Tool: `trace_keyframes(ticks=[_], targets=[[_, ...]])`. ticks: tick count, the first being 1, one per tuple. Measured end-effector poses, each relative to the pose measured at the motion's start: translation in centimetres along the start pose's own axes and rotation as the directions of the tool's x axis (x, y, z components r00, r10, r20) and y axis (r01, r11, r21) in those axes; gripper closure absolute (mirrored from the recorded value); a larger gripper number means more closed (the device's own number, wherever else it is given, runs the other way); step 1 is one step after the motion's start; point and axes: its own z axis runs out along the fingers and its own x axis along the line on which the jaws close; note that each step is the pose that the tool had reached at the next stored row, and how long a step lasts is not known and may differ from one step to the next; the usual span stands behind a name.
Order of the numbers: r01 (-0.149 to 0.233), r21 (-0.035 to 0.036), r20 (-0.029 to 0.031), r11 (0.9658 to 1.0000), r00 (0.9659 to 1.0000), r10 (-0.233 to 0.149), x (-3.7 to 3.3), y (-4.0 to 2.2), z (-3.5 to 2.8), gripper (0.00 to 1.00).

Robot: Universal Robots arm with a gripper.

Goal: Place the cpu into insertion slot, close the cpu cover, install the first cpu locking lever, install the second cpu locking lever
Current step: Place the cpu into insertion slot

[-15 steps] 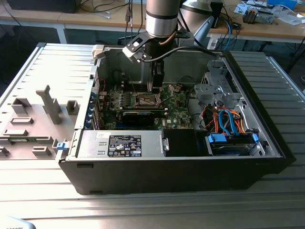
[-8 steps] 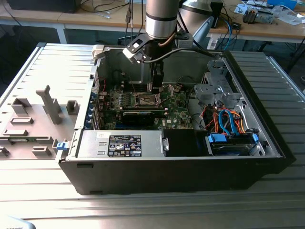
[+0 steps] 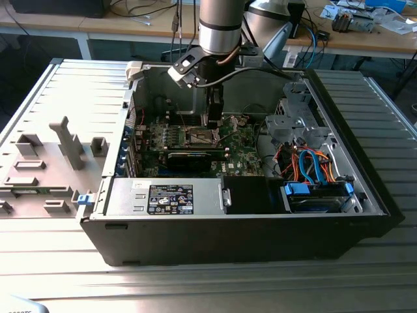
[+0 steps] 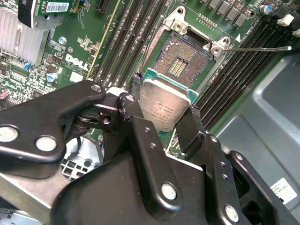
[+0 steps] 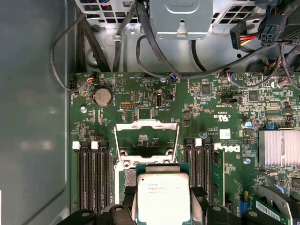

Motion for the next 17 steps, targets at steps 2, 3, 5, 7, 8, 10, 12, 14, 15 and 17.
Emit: trace_keyframes(ticks=[2, 3, 5, 7, 8, 10, 12, 14, 15, 17], targets=[[0.000, 0.0000, 0.0001, 1.0000, 1.0000, 0.000, 0.02, 0.00, 0.05, 0.46], [0.000, 0.0000, 0.0000, 1.0000, 1.0000, 0.000, 0.04, 0.00, 0.09, 0.46], [0.000, 0.0000, 0.0000, 1.0000, 1.0000, 0.000, 0.07, 0.00, 0.15, 0.46], [0.000, 0.0000, 0.0001, 1.0000, 1.0000, 0.000, 0.10, 0.00, 0.20, 0.46], [0.000, 0.0001, 0.0001, 1.0000, 1.0000, 0.000, 0.11, 0.00, 0.23, 0.46], [0.000, 0.0000, 0.0000, 1.0000, 1.0000, 0.000, 0.15, 0.00, 0.29, 0.46], [0.000, 0.0000, 0.0000, 1.0000, 1.0000, 0.000, 0.20, 0.00, 0.37, 0.46], [0.000, -0.0001, -0.0001, 1.0000, 1.0000, 0.000, 0.26, 0.00, 0.45, 0.46], [0.000, 0.0000, -0.0001, 1.0000, 1.0000, 0.000, 0.29, 0.00, 0.49, 0.46], [0.000, 0.0000, -0.0002, 1.0000, 1.0000, 0.000, 0.35, -0.01, 0.57, 0.46]])
